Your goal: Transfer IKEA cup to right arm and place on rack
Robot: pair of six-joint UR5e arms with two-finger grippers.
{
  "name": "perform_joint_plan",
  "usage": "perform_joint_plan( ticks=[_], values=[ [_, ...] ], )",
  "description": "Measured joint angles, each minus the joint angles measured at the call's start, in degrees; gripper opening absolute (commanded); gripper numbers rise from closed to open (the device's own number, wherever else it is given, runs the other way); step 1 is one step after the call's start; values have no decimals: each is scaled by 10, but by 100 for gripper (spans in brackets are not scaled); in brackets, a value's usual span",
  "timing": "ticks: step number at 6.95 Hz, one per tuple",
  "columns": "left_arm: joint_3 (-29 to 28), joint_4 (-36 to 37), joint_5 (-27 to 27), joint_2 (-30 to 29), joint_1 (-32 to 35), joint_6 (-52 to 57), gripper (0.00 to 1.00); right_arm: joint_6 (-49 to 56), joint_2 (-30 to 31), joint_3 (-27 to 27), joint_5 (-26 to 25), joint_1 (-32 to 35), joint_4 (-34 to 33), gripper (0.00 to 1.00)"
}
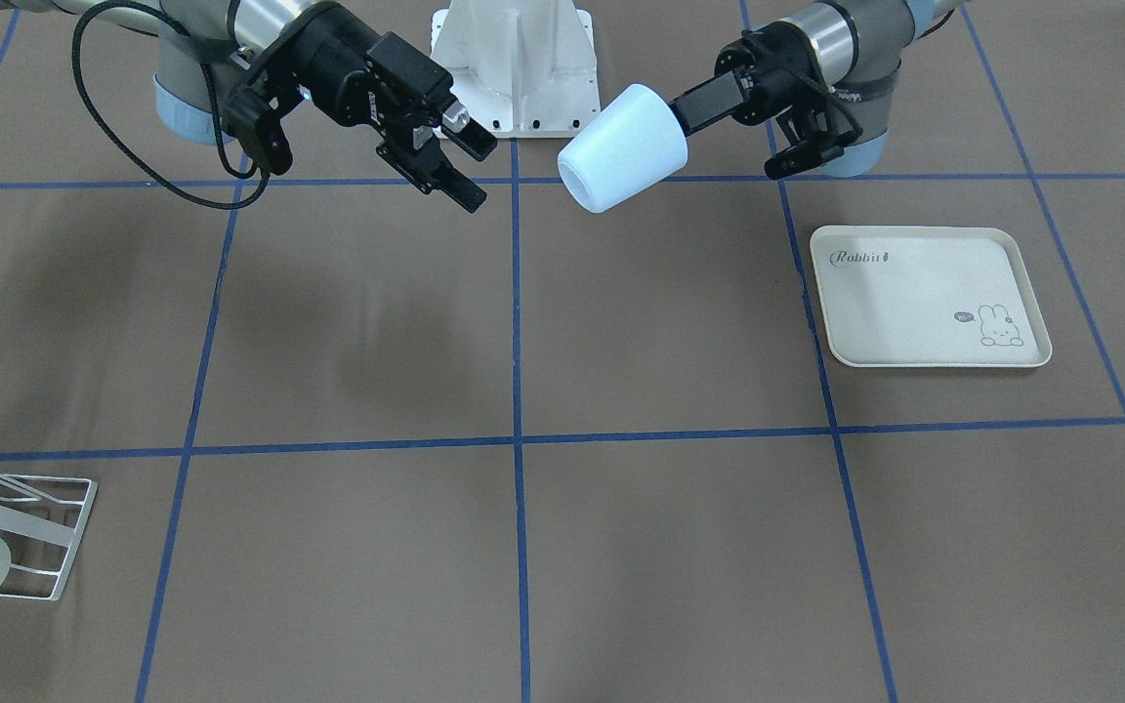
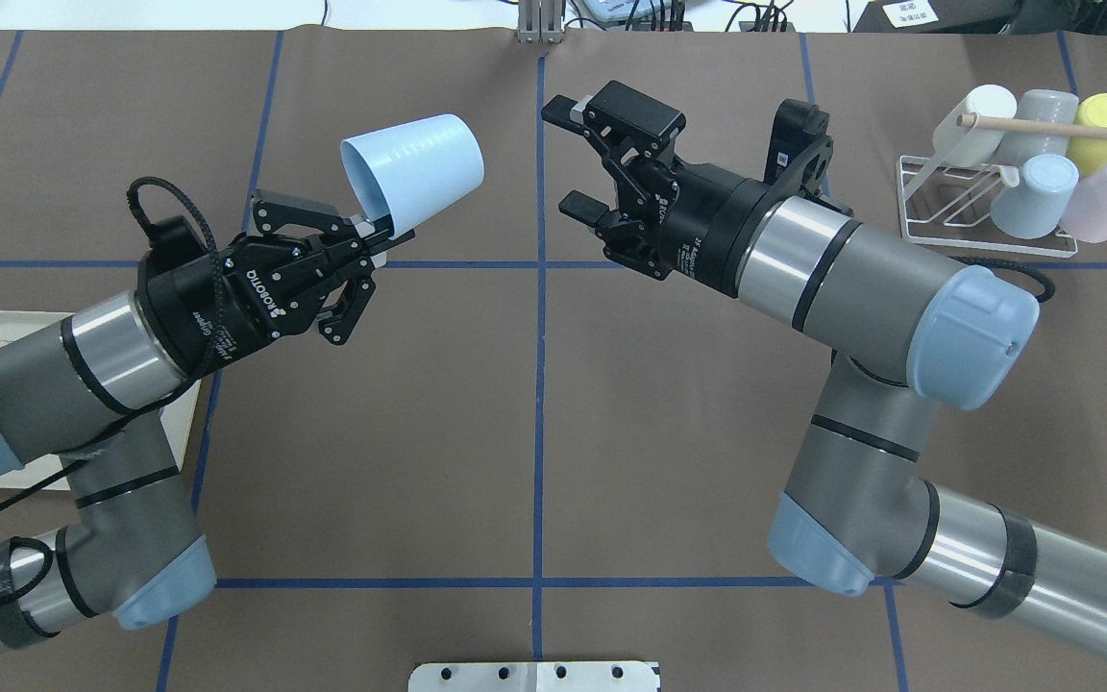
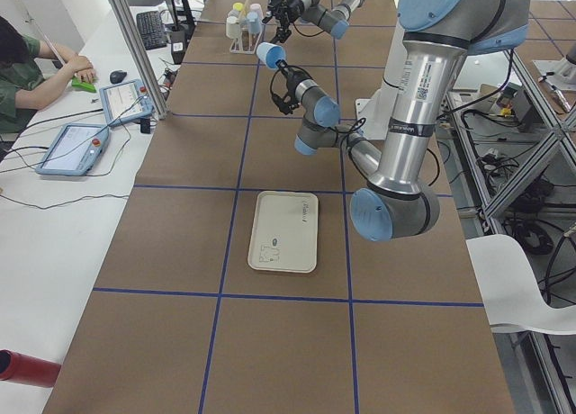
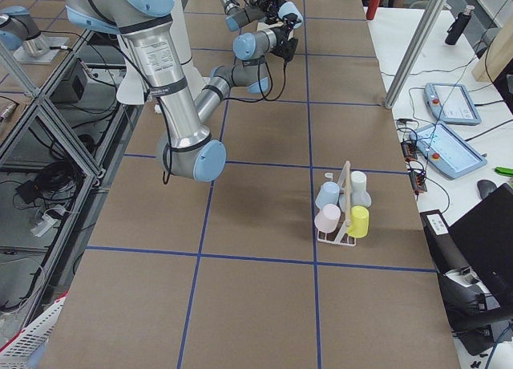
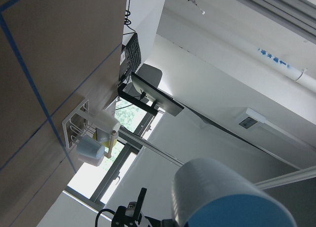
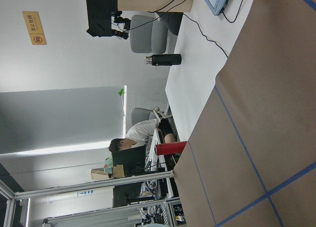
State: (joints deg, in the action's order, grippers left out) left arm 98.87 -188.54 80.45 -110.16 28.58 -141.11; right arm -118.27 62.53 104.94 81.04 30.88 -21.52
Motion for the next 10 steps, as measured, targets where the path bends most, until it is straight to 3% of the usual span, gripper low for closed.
perform_joint_plan(
  ticks=[2,10],
  values=[
    [-36,-1,-18,-36,-11,2,0,1,-1,-1,0,-5,0,100],
    [-65,1,-59,-80,-59,32,0,3,-1,-8,0,-18,2,100]
  ],
)
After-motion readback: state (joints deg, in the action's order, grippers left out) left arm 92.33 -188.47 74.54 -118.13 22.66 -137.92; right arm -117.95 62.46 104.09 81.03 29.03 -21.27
